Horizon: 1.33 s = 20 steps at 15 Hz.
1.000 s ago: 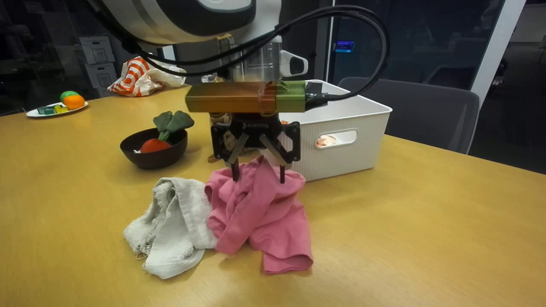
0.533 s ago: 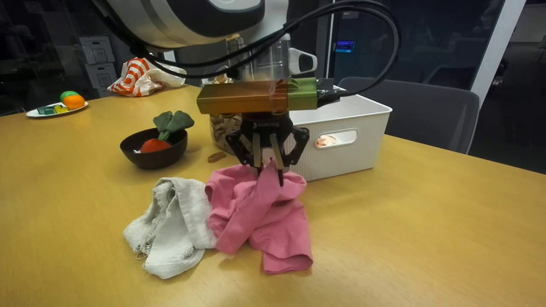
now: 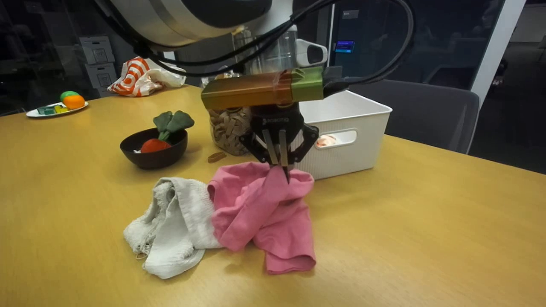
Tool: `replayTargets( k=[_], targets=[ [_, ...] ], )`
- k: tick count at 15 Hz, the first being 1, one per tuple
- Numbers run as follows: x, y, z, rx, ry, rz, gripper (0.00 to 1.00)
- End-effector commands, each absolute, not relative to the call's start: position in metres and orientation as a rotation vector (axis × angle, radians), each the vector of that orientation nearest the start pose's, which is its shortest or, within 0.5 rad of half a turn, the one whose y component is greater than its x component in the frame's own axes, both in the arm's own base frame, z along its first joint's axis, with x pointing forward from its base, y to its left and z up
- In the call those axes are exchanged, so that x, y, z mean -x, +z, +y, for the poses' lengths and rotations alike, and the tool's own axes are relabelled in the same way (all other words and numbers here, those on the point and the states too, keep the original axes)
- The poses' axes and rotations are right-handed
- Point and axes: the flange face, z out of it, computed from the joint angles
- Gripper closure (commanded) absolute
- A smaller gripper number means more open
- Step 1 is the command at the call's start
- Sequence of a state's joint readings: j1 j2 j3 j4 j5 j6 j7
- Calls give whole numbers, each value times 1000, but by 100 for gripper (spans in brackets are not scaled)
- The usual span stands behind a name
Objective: Shift the shirts to the table
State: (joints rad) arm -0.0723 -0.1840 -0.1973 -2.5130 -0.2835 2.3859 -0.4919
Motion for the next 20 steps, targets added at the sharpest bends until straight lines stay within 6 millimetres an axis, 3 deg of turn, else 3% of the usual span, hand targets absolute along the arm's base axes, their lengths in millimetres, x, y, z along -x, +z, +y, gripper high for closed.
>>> replayTargets(
  k=[1,7,11,13,20],
  targets=[
    [-440,370,-143,3403,-6,-533,94],
    [-436,398,-181,3728,42,-255,94],
    [-431,400,-200,3914,230,-74,94],
    [-431,383,-194,3883,347,-177,93],
    [-453,349,-153,3588,-54,-516,94]
  ],
)
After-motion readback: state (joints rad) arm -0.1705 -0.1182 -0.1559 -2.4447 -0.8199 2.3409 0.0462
